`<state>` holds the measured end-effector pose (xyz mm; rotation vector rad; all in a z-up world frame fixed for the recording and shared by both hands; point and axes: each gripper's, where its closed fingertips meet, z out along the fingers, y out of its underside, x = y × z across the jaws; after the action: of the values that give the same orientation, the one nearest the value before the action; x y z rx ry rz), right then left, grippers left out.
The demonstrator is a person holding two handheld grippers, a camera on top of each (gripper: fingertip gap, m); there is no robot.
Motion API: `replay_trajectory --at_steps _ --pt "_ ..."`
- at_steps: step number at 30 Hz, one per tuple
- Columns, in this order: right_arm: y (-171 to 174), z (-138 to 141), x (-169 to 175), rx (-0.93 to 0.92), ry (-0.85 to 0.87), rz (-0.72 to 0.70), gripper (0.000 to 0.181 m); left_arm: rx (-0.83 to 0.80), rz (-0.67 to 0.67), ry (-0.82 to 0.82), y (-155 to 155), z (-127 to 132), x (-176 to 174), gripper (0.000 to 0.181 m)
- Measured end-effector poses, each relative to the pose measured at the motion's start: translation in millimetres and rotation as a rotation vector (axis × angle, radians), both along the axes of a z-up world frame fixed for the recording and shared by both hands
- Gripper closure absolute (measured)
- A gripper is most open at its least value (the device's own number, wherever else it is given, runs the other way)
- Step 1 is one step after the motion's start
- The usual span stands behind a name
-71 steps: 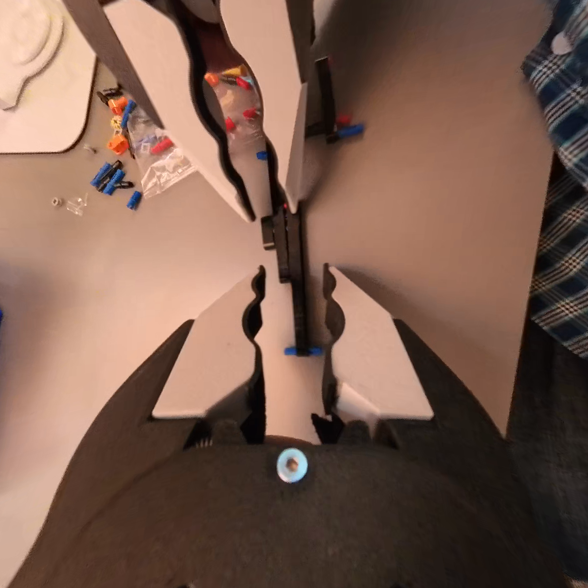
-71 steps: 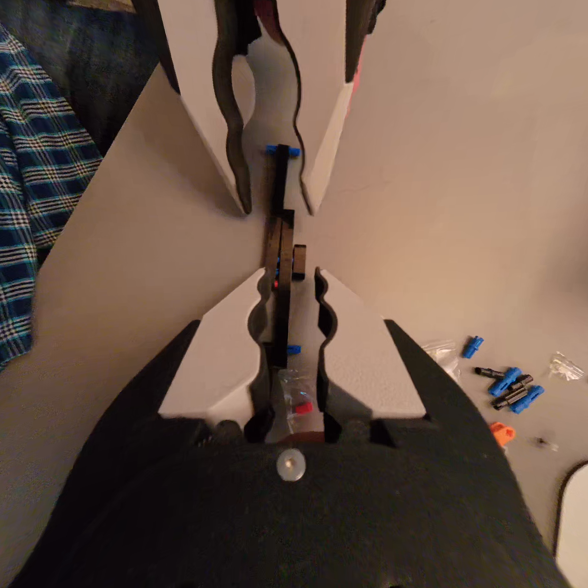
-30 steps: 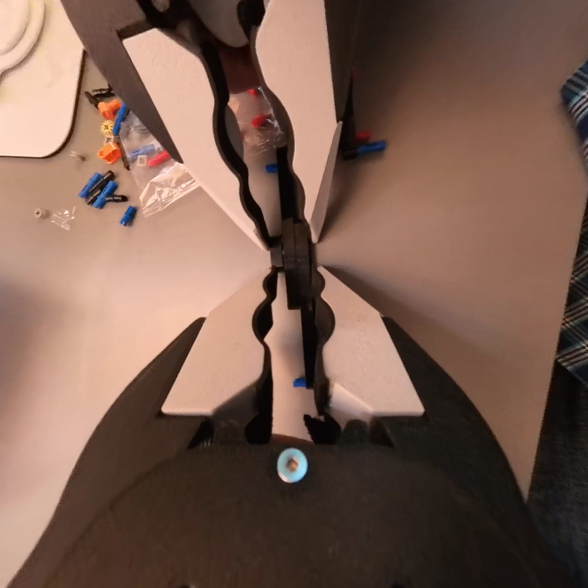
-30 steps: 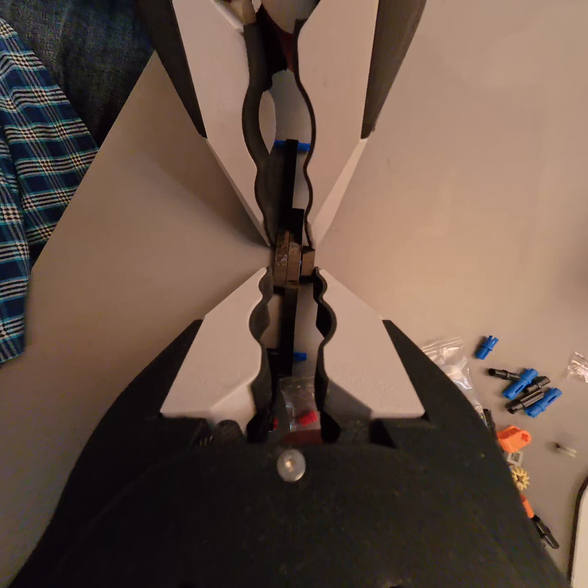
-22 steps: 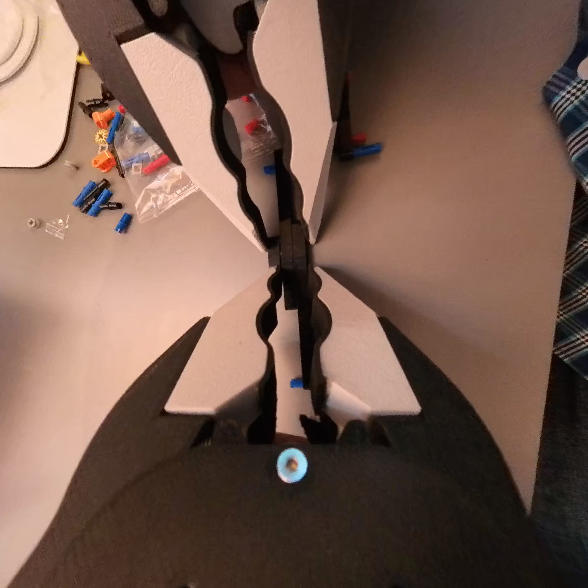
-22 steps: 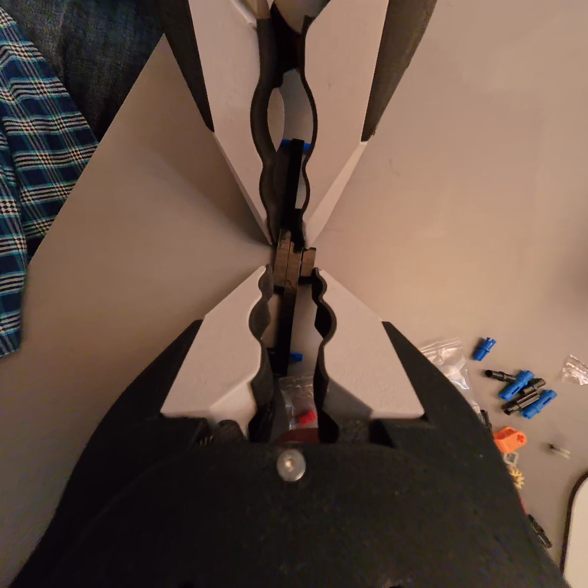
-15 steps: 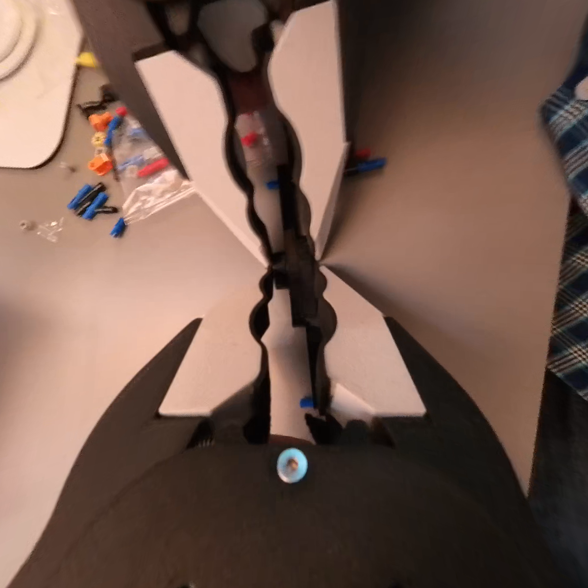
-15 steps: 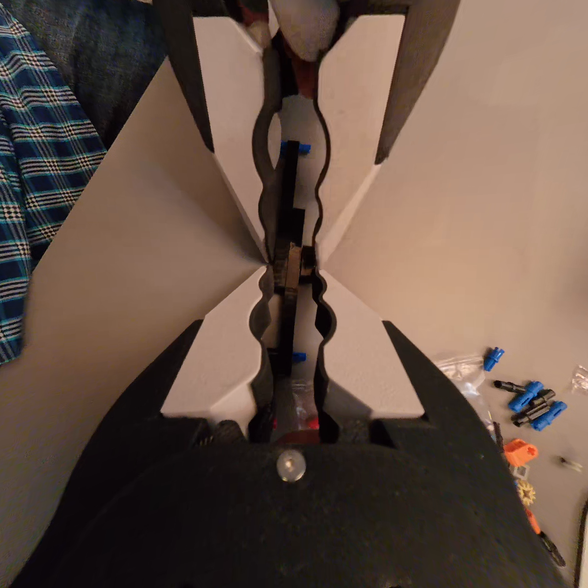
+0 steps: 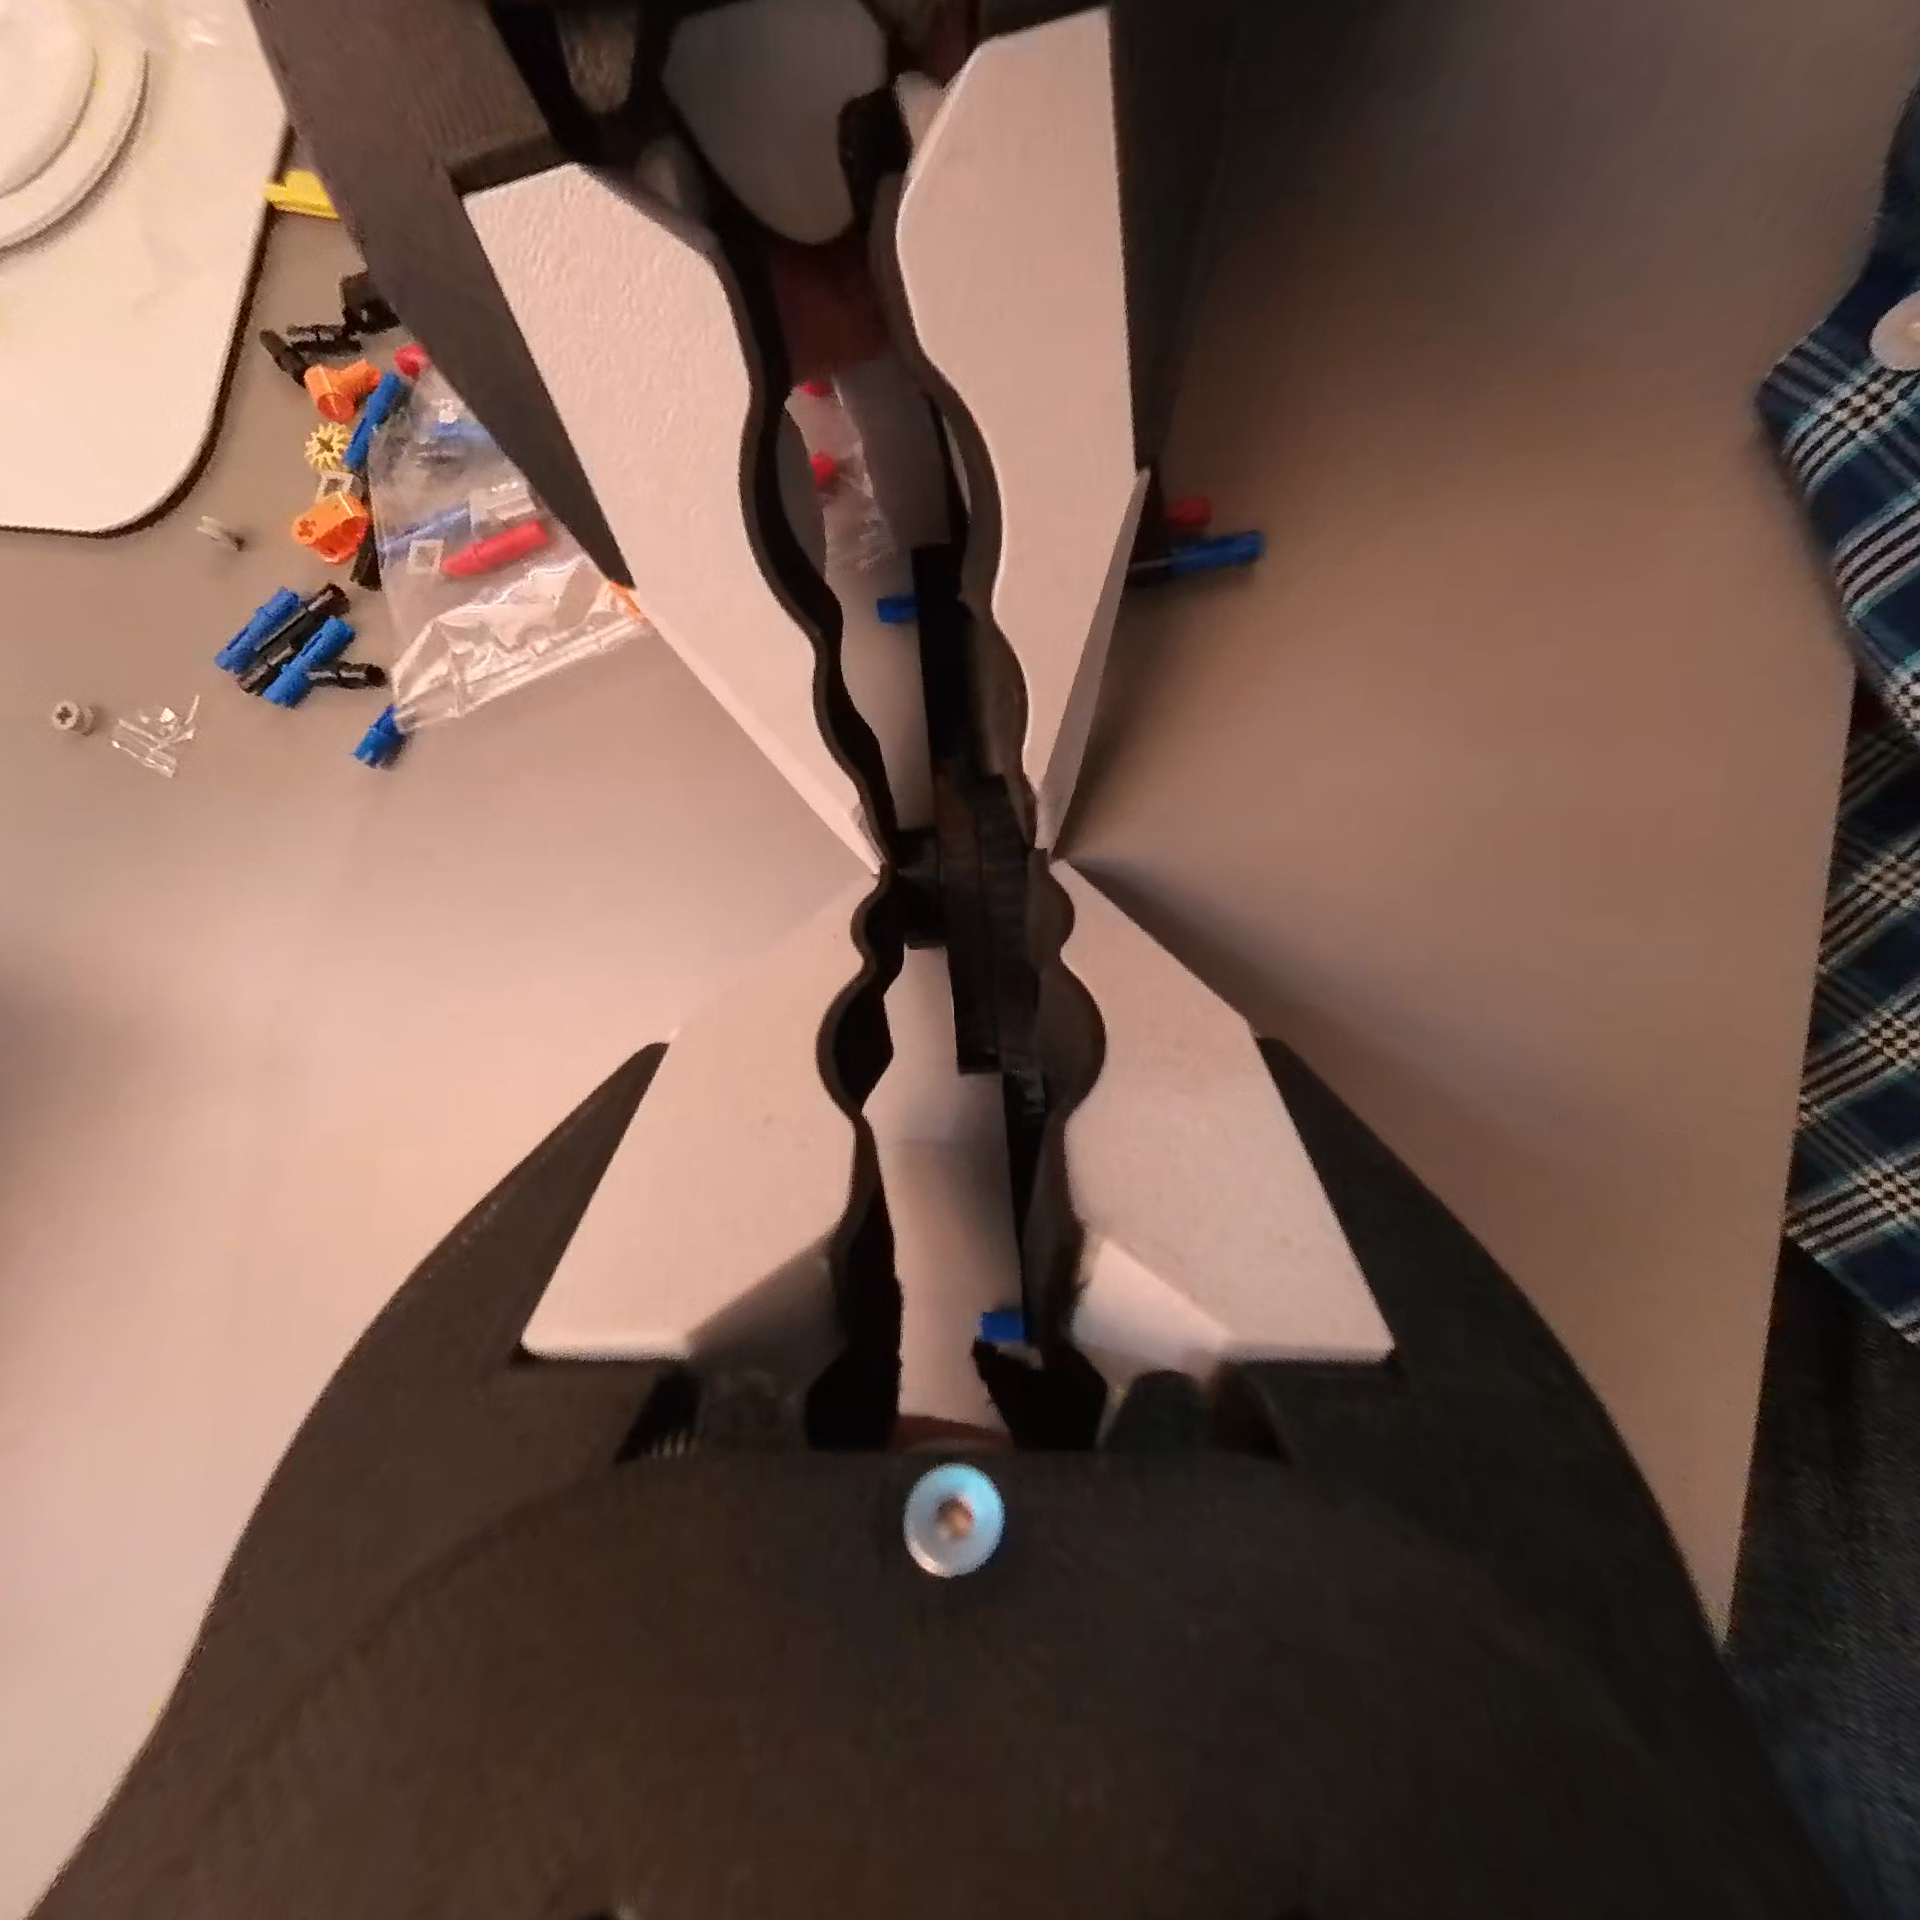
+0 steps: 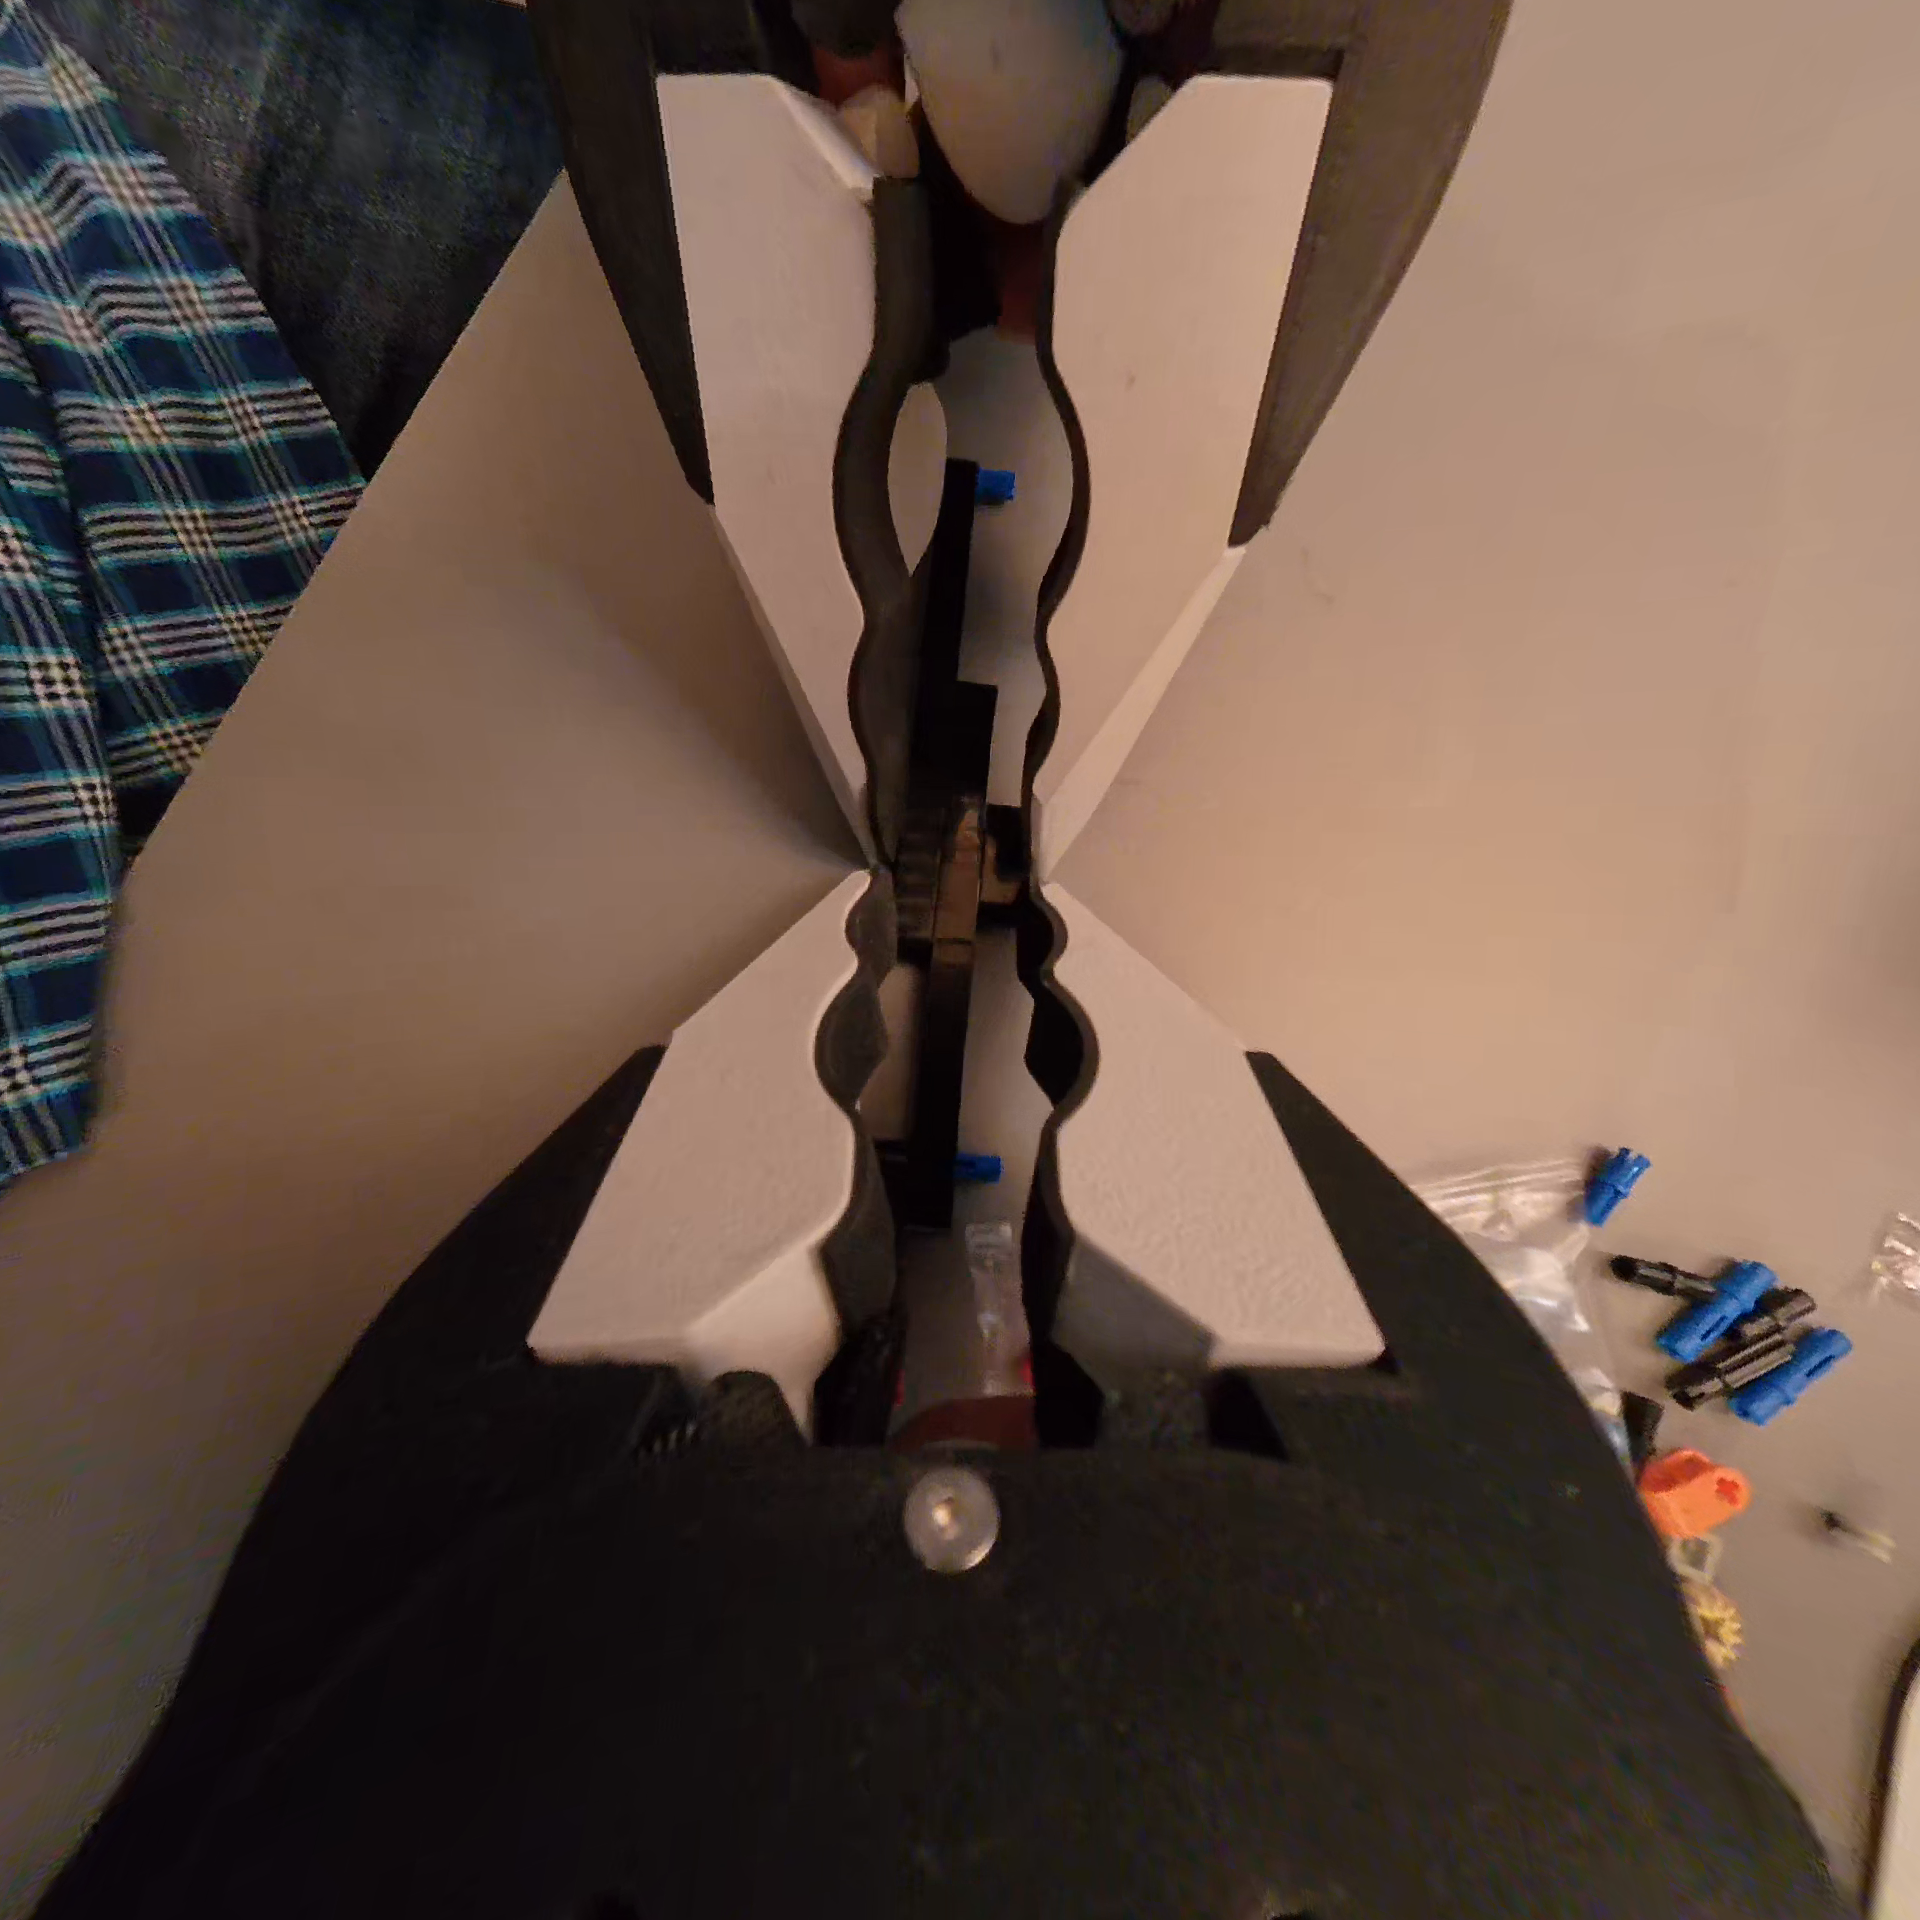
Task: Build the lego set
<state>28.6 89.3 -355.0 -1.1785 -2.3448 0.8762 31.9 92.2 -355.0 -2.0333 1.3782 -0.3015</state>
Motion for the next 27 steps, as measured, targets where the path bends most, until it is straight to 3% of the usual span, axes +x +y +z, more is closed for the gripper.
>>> replay_trajectory --at_steps 4,5,7,8,14,20,23,27 --pt "1.8 0.1 -1.7 0.004 -0.02 -0.008 0.16 -0.002 0.031 0.009 0.8 0.6 -1.5 0.159" --pt "3.2 1.9 -1.9 0.006 -0.019 -0.022 0.149 0.001 0.043 0.01 1.2 0.7 -1.7 0.158" --pt "4.0 14.8 -0.4 -0.027 0.011 -0.042 0.147 -0.014 0.089 0.013 1.6 2.4 -5.4 0.13" --pt "7.5 19.4 2.2 -0.026 0.015 -0.056 0.143 -0.02 0.116 0.014 1.7 5.0 -10.1 0.124" --pt "31.7 43.0 28.7 -0.008 0.019 -0.165 0.148 -0.058 0.22 0.036 -11.1 18.2 -39.3 0.127" --pt "36.5 62.7 56.6 0.028 0.036 -0.288 0.152 -0.067 0.278 0.121 -25.5 0.2 -39.7 0.148" --pt "29.4 66.8 66.6 0.041 0.045 -0.332 0.154 -0.062 0.265 0.138 -30.6 -1.8 -31.6 0.175" --pt "22.8 66.4 80.3 0.054 0.052 -0.358 0.155 -0.025 0.264 0.179 -34.6 -1.1 -29.6 0.175"
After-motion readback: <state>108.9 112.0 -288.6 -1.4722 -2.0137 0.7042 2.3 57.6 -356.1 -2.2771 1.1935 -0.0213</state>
